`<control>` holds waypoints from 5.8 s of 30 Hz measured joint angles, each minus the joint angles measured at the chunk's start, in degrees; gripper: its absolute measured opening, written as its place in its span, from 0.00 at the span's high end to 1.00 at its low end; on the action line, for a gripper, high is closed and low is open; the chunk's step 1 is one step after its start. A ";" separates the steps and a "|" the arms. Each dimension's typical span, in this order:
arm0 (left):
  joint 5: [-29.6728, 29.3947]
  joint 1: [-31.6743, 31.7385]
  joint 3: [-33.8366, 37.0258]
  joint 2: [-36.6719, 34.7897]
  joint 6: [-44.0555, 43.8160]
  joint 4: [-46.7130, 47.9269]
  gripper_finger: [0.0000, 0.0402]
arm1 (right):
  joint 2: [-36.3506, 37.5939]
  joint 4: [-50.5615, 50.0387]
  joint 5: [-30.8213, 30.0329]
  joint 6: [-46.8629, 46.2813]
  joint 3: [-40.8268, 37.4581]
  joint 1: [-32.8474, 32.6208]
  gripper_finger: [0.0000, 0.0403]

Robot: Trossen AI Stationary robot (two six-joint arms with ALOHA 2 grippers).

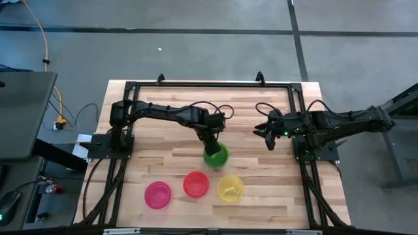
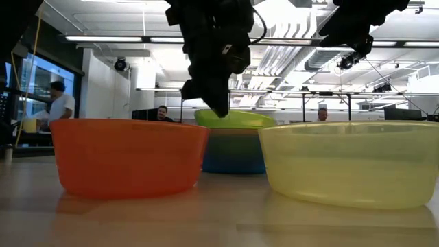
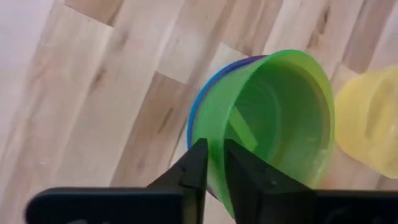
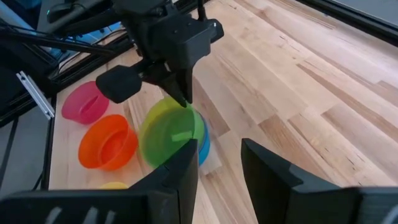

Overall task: Nest bowls inside each other
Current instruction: Stack the green bowl on the purple bowl, then stack the yellow bowl on the green bowl

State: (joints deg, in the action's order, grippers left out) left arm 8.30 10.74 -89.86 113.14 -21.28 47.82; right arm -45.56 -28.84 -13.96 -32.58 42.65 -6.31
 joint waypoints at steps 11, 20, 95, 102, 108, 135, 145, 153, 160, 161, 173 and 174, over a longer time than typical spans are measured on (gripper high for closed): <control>-0.25 -0.09 0.00 0.00 0.06 -0.39 0.59 | -0.05 0.11 1.80 -3.22 0.00 -0.29 0.72; -0.36 -0.24 0.04 -1.11 4.98 6.22 0.51 | -5.40 -1.21 9.28 -20.09 0.00 -8.62 0.72; -0.07 5.68 33.16 -40.13 6.50 -11.26 0.52 | -51.93 -2.69 14.24 -54.45 17.49 -22.73 0.72; -0.05 5.68 33.16 -40.11 6.47 -11.20 0.52 | -53.13 -2.25 15.21 -54.89 17.44 -22.73 0.72; 0.01 5.68 33.16 -40.11 6.50 -11.22 0.52 | -53.13 -2.19 15.08 -54.99 17.44 -22.73 0.81; -0.02 5.66 33.16 -40.09 8.01 -5.17 0.52 | -50.62 -8.16 17.27 -53.72 20.87 -21.14 1.00; -0.99 5.67 33.16 -40.09 9.06 -3.09 0.52 | -50.36 -18.54 13.02 -45.02 30.93 -15.82 1.00; -3.85 5.66 36.19 -40.09 9.45 -0.87 0.52 | -50.34 -24.48 11.29 -38.55 35.86 -9.62 1.00; -2.52 4.35 45.32 -40.19 5.41 -4.90 0.52 | -50.34 -24.52 9.36 -34.84 36.44 -4.05 1.00; -1.80 4.02 46.62 -40.54 4.89 -5.84 0.52 | -50.34 -24.46 9.25 -34.38 36.44 -3.35 1.00; -0.04 1.88 53.61 -47.91 -0.27 -11.67 0.52 | -52.72 -20.20 11.59 -31.42 36.44 2.50 1.00; -0.22 1.98 53.85 -48.91 -0.55 -11.50 0.52 | -53.44 -19.63 12.57 -31.40 36.44 2.57 1.00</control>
State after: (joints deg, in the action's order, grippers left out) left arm 8.09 12.72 -36.02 64.23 -21.83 36.32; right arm -99.00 -48.47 -1.39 -63.98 79.09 -3.74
